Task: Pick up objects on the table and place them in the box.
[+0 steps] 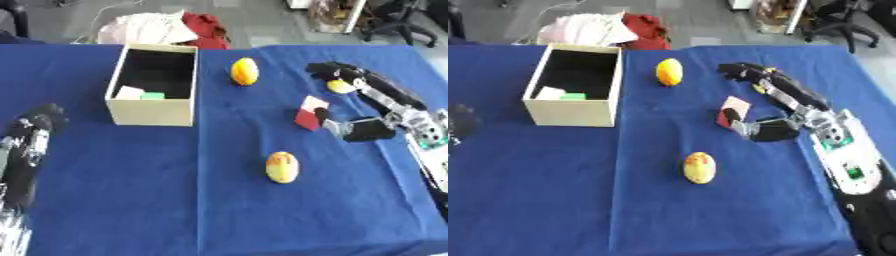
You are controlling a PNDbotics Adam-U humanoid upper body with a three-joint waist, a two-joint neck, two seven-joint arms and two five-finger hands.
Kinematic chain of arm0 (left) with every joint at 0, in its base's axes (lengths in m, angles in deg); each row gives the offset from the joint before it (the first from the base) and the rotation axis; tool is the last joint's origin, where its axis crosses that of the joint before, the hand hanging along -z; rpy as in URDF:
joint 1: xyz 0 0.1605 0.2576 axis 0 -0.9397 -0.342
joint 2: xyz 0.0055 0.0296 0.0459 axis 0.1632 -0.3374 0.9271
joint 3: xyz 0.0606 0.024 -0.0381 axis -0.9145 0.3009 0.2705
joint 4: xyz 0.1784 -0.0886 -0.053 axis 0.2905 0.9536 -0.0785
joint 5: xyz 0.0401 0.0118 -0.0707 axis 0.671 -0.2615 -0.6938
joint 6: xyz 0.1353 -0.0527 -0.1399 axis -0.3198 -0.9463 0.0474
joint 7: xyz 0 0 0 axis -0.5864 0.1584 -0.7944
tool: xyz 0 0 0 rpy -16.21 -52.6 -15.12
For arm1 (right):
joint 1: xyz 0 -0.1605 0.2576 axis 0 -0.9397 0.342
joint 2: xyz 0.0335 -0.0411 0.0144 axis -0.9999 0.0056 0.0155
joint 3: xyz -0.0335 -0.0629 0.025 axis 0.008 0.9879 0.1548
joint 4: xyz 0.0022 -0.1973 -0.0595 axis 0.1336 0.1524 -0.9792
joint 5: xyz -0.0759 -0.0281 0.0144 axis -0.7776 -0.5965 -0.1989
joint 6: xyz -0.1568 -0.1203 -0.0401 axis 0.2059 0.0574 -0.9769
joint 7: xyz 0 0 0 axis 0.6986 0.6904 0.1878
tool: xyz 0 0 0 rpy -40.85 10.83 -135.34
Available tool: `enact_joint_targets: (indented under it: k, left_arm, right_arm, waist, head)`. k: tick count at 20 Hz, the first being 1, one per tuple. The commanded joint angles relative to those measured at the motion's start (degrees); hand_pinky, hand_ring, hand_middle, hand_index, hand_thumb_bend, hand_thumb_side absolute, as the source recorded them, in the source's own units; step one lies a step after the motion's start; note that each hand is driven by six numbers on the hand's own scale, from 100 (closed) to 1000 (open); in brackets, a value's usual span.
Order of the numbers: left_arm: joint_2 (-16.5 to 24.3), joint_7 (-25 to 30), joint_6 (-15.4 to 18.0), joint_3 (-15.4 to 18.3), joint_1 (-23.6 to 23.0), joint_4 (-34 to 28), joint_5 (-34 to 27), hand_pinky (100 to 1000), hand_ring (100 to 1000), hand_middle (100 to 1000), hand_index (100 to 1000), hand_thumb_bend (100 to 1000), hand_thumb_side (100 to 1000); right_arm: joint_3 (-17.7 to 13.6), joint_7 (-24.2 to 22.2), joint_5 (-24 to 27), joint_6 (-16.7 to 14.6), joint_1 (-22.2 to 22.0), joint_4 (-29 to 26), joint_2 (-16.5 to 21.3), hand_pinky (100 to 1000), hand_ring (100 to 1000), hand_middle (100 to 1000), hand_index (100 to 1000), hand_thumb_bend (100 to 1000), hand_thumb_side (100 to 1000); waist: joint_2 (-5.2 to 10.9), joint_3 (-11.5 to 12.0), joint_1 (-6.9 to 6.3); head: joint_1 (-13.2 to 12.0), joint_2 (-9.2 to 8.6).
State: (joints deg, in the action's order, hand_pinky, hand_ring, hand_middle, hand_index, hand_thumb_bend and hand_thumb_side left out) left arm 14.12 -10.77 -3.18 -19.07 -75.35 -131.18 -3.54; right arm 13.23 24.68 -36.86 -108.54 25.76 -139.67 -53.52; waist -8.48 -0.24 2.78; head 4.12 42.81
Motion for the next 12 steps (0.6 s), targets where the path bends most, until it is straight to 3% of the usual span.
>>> enact_joint_targets:
  k: [1, 8, 12]
  left_arm:
    - [0.9, 0.2, 0.0, -0.2, 0.3, -0.9, -0.3, 883, 783, 758, 826, 100, 651]
    - [1.0, 0.3, 0.0, -0.2, 0.2, -0.9, -0.3, 883, 784, 758, 827, 101, 651]
    - [1.1, 0.4, 0.0, -0.2, 0.2, -0.8, -0.3, 884, 784, 758, 827, 102, 651]
  right_arm:
    - [0.4, 1.0, -3.4, -0.5, 1.8, 2.3, 2.6, 943, 936, 959, 1000, 100, 226]
    - [1.9, 0.2, -8.5, -1.5, 4.7, 7.9, 3.6, 974, 958, 983, 1000, 100, 210]
    - [2.3, 0.1, -10.4, -1.9, 5.4, 10.1, 3.7, 971, 950, 986, 1000, 100, 274]
  waist:
    - [1.56, 0.1, 0.01]
    - [1.82, 0.4, 0.08]
    - [1.83, 0.5, 0.15]
  head:
    - [-0.2, 0.11]
    - [-0.4, -0.04]
    - [-0.5, -0.02]
